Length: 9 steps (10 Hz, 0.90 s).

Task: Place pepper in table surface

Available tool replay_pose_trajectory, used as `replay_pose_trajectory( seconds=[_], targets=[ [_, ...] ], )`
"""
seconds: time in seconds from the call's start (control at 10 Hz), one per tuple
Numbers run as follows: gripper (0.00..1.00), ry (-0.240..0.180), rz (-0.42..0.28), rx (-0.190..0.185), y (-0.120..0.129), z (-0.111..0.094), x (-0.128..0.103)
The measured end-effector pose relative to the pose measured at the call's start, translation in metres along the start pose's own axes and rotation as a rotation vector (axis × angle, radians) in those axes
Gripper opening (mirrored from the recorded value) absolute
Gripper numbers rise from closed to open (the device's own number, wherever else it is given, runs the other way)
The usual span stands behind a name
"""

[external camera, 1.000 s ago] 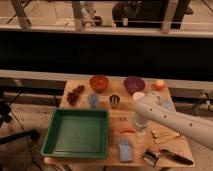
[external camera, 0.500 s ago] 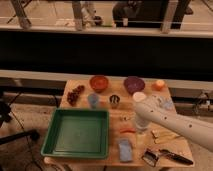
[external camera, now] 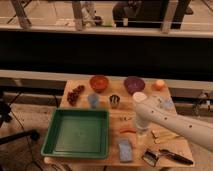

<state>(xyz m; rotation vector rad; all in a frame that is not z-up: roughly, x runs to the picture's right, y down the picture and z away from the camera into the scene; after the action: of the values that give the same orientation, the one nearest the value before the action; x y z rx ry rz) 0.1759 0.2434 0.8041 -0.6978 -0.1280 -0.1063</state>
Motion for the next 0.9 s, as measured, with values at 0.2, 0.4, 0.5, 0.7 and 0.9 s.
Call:
replay_pose_trajectory(
  seconds=[0.2, 0.4, 0.5, 0.7, 0.9],
  targets=[
    [0.8, -0.001, 0.013, 0.019, -0.005, 0.002, 0.001],
    [0.8, 0.003, 0.006, 0.024, -0.012, 0.008, -0.002],
    [0.8, 0.002, 0.006, 0.026, -0.014, 0.009, -0.003],
    [0.8, 0.003, 0.008, 0.031, -0.016, 0.011, -0.001],
    [0.76, 0.001, 0.008, 0.04, -0.018, 0.01, -0.001]
  ],
)
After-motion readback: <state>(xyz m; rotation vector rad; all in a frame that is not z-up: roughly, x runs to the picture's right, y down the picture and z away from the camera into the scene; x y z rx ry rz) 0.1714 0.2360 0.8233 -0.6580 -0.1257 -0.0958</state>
